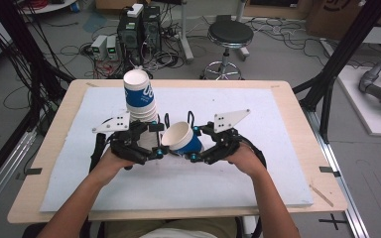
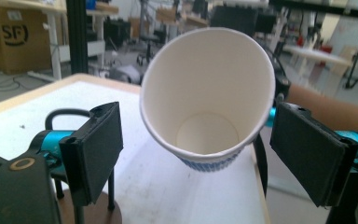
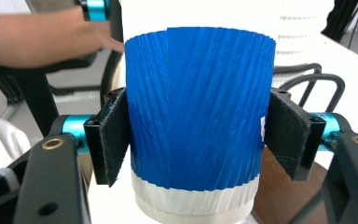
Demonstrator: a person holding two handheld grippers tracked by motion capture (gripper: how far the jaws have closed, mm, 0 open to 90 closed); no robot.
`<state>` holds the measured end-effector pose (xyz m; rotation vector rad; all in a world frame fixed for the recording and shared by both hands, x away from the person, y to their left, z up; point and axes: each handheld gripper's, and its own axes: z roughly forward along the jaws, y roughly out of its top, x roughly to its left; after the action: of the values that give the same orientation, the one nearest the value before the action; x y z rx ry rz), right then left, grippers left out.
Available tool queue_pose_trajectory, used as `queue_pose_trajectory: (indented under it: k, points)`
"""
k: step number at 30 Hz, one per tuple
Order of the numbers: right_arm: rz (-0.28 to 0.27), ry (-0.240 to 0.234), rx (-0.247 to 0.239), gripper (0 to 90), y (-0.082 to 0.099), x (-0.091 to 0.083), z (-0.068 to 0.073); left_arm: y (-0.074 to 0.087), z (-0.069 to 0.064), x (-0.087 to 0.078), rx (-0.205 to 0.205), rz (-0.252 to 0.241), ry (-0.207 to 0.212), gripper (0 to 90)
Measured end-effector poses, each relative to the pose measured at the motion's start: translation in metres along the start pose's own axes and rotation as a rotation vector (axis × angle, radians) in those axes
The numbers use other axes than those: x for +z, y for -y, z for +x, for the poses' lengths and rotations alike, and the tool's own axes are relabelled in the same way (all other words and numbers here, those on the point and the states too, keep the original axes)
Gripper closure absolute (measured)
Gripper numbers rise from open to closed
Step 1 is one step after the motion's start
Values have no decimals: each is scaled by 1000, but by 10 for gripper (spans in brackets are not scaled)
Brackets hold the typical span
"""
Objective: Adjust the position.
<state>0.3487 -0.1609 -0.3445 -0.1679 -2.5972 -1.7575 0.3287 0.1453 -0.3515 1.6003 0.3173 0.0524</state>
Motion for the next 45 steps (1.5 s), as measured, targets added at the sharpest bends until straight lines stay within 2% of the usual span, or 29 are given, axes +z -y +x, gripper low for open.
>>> queue_pose_trajectory:
  k: [5,9,11,17,24,25,27,30,33,37,40,45]
  points:
    - [6,-15,-12,290,0,6,2,2,-2,3,-11,-4,36,163]
    - [4,-28,-8,289,0,10,3,3,-3,6,-2,5,44,164]
    - [4,-35,-8,290,0,11,3,3,-4,6,16,17,54,205]
    - [16,-40,2,304,3,12,2,3,-3,5,30,46,47,272]
    - [24,-46,20,298,4,16,1,2,-3,5,45,67,44,283]
    - [31,-45,27,283,4,16,2,2,-3,5,47,71,41,283]
    - [35,-20,32,188,5,18,2,1,-3,4,50,81,35,283]
    - [34,-1,62,183,7,15,0,0,-3,3,61,94,25,286]
    - [42,10,55,164,7,14,1,-1,-4,4,83,132,15,287]
    - [75,-26,31,158,6,22,5,-1,-7,9,99,175,30,286]
    - [105,-36,23,158,7,29,7,1,-9,12,102,200,49,286]
    - [101,-62,25,166,6,29,7,2,-10,14,102,214,70,284]
